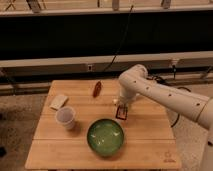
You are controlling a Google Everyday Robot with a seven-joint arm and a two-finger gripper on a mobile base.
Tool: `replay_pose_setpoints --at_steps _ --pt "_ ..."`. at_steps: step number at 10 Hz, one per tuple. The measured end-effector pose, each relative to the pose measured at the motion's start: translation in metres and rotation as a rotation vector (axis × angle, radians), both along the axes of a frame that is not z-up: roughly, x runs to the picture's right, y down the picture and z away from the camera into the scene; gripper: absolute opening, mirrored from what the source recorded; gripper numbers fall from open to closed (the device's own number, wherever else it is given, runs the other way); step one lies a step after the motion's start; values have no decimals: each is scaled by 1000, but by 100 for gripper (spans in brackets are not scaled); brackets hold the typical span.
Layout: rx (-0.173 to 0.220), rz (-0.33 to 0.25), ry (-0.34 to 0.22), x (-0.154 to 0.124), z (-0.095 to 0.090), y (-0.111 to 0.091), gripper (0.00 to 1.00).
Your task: Place the eraser in the ceramic cup
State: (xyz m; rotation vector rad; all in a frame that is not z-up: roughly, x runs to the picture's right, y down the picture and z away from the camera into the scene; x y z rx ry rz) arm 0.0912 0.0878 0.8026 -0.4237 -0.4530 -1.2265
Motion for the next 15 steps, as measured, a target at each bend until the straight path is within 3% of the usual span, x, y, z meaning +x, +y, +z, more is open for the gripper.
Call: replay_pose_setpoints --at_steps 2,8,11,15 --pt "33 -26 -48 -28 -13 -14 0" --pt "125 -181 -274 -158 -63 -49 0" --pt "170 -247 -410 -216 -95 -44 0" --pt "189 -253 -545 -243 -111 -19 0"
